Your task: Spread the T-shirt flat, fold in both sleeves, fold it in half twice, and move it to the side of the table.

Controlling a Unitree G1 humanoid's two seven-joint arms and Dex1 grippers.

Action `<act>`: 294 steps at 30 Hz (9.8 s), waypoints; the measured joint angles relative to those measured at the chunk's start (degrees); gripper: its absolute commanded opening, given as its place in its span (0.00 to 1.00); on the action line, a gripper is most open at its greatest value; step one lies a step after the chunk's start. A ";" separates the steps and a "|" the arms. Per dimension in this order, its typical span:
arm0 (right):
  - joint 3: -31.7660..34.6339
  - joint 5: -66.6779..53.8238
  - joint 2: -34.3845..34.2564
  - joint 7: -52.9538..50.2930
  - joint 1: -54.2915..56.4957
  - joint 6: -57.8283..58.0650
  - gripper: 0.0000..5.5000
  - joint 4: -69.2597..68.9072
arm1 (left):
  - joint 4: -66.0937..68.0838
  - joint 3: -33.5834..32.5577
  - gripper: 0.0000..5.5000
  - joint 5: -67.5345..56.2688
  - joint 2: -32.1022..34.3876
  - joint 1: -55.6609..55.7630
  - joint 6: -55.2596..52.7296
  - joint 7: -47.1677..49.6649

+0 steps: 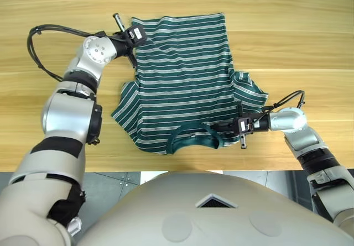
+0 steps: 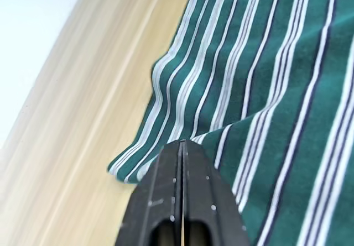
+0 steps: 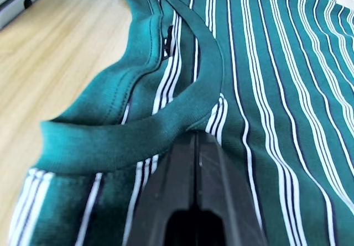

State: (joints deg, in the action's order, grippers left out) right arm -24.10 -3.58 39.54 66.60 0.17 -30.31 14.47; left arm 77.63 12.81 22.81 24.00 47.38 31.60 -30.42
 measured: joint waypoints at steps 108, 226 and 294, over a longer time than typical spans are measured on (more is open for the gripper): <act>10.68 -5.25 -0.82 -4.13 -2.92 1.62 0.00 -6.11 | -71.75 9.34 0.00 -3.32 28.21 -34.01 14.09 -20.37; 16.62 18.31 10.32 -30.98 -6.27 5.26 0.01 2.87 | -60.66 15.09 0.98 -10.77 16.12 -32.23 10.90 -23.76; 6.03 8.46 1.29 -15.75 0.98 7.69 0.64 -13.07 | -60.56 15.10 0.98 -10.68 14.88 -32.07 10.96 -23.42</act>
State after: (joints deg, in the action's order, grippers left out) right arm -18.07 4.88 40.83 50.85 1.14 -22.61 1.40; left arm 17.07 27.91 12.13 38.88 15.30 42.56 -53.84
